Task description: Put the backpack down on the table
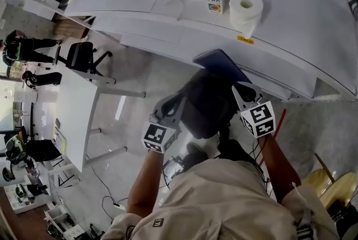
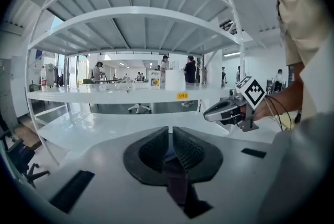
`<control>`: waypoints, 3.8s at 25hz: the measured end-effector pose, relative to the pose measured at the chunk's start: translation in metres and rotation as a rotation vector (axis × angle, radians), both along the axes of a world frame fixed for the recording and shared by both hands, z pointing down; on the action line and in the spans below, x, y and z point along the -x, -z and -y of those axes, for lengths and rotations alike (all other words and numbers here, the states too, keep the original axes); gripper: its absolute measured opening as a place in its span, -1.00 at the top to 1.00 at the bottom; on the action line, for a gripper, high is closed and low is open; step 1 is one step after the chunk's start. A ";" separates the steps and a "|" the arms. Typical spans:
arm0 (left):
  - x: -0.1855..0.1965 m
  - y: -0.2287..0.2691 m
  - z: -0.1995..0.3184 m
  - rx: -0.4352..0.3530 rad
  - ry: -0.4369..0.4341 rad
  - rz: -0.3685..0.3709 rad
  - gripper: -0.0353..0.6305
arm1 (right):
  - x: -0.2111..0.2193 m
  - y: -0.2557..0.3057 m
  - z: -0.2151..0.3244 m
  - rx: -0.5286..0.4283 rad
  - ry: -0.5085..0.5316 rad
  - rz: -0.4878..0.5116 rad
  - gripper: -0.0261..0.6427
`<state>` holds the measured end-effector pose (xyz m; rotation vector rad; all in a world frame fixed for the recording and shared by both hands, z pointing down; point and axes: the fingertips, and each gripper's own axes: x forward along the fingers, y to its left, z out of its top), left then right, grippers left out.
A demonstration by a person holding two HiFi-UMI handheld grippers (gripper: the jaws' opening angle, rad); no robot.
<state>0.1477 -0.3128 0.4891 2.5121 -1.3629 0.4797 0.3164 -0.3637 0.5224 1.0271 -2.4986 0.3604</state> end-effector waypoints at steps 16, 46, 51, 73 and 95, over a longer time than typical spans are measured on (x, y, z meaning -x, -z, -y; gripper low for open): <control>0.010 -0.207 0.085 0.238 -0.031 -0.009 0.38 | 0.009 -0.190 0.043 0.219 -0.095 -0.170 0.48; 0.096 -0.224 0.005 0.205 0.155 -0.109 0.53 | 0.132 -0.110 -0.021 0.026 0.163 -0.021 0.81; 0.133 -0.208 -0.036 0.191 0.255 -0.118 0.57 | 0.191 -0.075 -0.056 -0.066 0.346 -0.106 0.81; 0.361 0.012 -0.086 -0.236 0.422 -0.129 0.63 | 0.424 0.144 -0.086 -0.330 0.453 -0.006 0.81; 0.663 0.126 -0.235 -0.421 0.876 0.080 0.66 | 0.777 0.250 -0.171 -0.378 0.960 0.227 0.81</control>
